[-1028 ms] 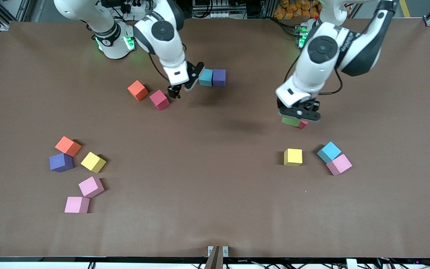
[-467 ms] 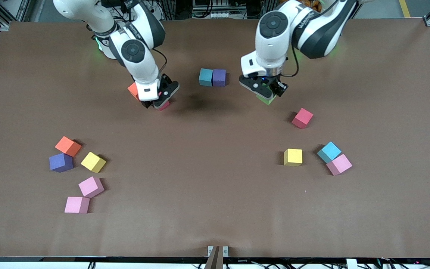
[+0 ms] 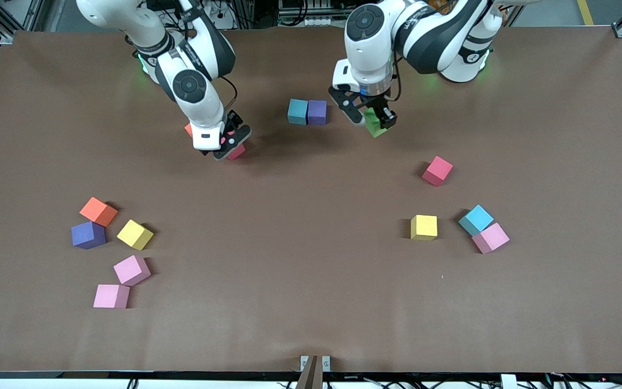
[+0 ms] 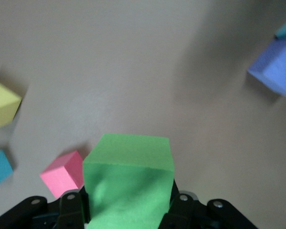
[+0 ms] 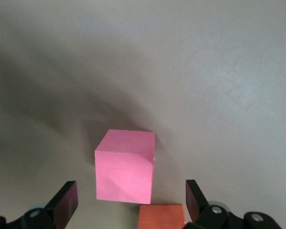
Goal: Form number 2 with 11 blocks
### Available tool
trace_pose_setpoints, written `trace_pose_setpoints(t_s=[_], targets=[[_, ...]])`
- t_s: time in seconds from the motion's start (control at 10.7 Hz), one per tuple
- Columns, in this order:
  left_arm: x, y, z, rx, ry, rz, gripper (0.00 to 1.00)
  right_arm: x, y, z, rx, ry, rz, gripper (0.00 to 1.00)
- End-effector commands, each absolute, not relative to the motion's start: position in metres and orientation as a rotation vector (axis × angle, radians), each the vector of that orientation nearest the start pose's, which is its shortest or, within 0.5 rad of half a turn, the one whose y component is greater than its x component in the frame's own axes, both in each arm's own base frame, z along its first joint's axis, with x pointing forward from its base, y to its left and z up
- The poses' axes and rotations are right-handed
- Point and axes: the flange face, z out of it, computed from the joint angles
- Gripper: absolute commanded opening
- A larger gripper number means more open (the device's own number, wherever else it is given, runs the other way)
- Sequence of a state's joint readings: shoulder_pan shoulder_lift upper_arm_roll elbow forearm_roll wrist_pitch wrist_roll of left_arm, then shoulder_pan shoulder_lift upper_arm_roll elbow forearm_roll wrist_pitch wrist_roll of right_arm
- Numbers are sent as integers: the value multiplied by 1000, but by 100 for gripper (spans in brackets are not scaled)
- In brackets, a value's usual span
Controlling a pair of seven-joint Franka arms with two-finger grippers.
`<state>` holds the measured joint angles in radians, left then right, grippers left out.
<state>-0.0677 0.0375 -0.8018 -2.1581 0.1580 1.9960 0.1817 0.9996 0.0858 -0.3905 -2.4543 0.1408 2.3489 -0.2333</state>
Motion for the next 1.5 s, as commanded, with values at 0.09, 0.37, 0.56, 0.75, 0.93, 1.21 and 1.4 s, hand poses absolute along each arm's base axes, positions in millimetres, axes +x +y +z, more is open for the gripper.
trace_pose_setpoints(t_s=[0.09,0.37,0.56,0.75,0.93,1.21,1.4], targets=[[336,-379,350,-2218,1975,226,0,373,264,228,-2912,-991,358,100],[316,-389,332,-1930,2289,195,0,371,265,213,-2919,-980,376,100],[298,-396,313,-1848,2361,94,0,369,266,206,-2927,-992,371,100],[290,-395,294,-1873,2394,13,0,365,266,199,-2932,-984,369,100],[281,-397,284,-2002,2314,35,0,362,269,194,-2933,-983,363,100],[267,-411,275,-2135,2259,47,0,360,271,193,-2923,-1014,367,88],[258,-419,260,-2205,2260,48,0,360,271,194,-2912,-1038,367,61]])
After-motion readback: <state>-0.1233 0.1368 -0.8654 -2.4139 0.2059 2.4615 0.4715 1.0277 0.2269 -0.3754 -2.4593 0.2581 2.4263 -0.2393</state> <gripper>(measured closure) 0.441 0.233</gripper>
